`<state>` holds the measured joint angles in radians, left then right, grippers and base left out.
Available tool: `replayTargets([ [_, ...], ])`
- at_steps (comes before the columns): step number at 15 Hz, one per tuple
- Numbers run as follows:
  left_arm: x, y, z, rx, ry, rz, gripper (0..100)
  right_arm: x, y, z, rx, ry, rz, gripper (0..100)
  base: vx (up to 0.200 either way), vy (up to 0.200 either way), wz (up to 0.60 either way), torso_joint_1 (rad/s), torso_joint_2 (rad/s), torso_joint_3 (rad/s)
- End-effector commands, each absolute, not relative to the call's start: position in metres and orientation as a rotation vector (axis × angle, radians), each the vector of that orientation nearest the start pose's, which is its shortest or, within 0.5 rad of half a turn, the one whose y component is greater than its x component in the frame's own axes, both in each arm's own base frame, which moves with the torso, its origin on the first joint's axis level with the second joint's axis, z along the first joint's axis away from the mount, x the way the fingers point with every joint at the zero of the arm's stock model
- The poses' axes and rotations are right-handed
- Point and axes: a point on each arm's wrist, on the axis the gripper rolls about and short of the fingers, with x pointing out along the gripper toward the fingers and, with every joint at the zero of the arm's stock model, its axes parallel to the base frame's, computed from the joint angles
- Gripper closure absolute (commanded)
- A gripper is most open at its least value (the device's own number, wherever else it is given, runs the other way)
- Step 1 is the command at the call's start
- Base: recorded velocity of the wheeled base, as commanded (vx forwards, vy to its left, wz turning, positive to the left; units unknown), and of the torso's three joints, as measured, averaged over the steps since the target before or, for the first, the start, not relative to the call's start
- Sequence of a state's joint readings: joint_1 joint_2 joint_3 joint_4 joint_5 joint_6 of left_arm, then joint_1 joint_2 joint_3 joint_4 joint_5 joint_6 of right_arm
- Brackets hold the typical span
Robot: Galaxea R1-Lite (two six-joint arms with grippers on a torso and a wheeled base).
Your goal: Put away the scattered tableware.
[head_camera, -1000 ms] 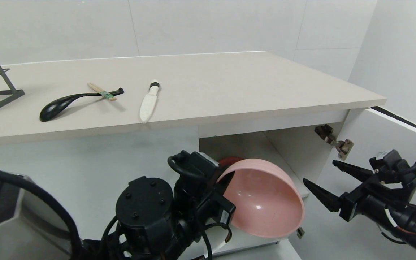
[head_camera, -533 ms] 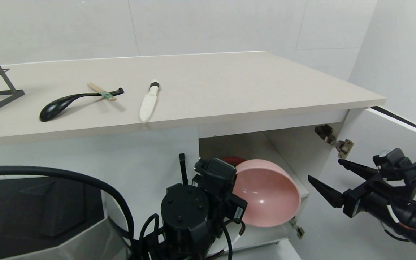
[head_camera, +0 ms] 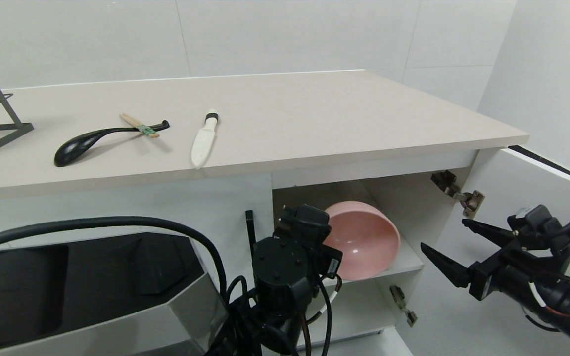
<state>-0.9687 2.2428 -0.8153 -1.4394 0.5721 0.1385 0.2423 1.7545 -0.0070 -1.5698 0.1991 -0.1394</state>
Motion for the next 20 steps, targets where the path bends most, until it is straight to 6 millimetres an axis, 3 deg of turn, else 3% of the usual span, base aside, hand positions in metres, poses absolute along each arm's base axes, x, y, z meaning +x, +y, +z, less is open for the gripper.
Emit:
replayTargets([
  [1, 0.234, -0.316, 0.069, 0.128, -0.04, -0.39, 100, 0.19, 0.056, 0.091, -0.143, 0.148, 0.474, 0, 0.0, 0.0, 0.0, 0.0, 0.0, 0.0],
  [7, 0.234, -0.326, 0.072, 0.101, -0.062, -0.402, 100, 0.187, 0.066, 0.091, -0.147, 0.15, 0.528, 0, 0.0, 0.0, 0.0, 0.0, 0.0, 0.0],
  [20, 0.231, -0.35, 0.078, 0.053, -0.118, -0.482, 100, 0.204, 0.062, 0.088, -0.132, 0.151, 0.482, 0, 0.0, 0.0, 0.0, 0.0, 0.0, 0.0],
])
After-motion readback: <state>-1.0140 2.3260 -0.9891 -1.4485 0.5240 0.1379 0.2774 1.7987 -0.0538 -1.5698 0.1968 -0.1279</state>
